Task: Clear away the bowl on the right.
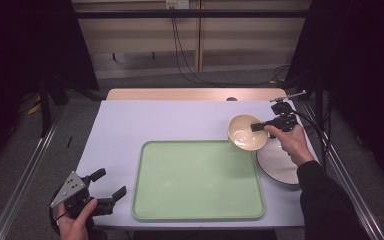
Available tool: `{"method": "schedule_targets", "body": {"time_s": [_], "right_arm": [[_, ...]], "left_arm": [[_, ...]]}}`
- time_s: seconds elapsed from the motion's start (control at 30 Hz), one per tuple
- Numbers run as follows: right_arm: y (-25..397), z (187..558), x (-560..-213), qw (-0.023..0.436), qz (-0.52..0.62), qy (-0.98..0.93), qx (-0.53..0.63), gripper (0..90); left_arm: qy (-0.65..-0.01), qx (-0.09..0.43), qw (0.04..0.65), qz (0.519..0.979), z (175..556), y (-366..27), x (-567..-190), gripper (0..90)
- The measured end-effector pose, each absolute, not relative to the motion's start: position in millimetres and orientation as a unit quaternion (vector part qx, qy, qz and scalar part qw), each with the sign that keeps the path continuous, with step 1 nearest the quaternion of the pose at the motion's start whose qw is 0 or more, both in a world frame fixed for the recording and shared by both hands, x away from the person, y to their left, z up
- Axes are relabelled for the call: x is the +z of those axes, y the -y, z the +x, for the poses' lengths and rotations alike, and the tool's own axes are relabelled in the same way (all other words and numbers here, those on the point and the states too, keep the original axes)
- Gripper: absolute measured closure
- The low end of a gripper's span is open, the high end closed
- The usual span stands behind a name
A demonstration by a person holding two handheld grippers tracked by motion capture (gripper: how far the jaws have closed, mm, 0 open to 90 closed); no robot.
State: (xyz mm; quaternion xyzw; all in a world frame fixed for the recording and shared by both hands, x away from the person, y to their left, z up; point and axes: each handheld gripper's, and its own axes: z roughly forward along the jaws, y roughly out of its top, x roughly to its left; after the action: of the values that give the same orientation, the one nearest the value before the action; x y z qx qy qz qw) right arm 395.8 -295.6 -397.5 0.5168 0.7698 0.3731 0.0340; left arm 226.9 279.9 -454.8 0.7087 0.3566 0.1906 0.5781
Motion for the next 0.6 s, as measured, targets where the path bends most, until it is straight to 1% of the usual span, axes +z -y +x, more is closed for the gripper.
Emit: {"method": "schedule_targets", "body": {"time_s": [0.1, 0.2, 0.33, 0.6], "right_arm": [[291.7, 399.6, -403.3, 0.034, 0.521, -0.773, 0.361, 83.3], [287.8, 401.6, -411.0, 0.023, 0.525, -0.775, 0.351, 83.2], [283.7, 403.1, -418.1, 0.023, 0.522, -0.784, 0.335, 83.2], [281.3, 405.7, -427.0, 0.014, 0.526, -0.787, 0.323, 83.2]], "left_arm": [[-0.359, 0.187, 0.581, 0.706, 226.7, -279.5, -455.0, 1.1], [-0.358, 0.187, 0.580, 0.707, 226.7, -279.5, -455.0, 1.1], [-0.359, 0.186, 0.582, 0.706, 226.8, -279.7, -454.9, 1.1], [-0.357, 0.189, 0.579, 0.708, 226.9, -279.7, -454.8, 1.1]]}}
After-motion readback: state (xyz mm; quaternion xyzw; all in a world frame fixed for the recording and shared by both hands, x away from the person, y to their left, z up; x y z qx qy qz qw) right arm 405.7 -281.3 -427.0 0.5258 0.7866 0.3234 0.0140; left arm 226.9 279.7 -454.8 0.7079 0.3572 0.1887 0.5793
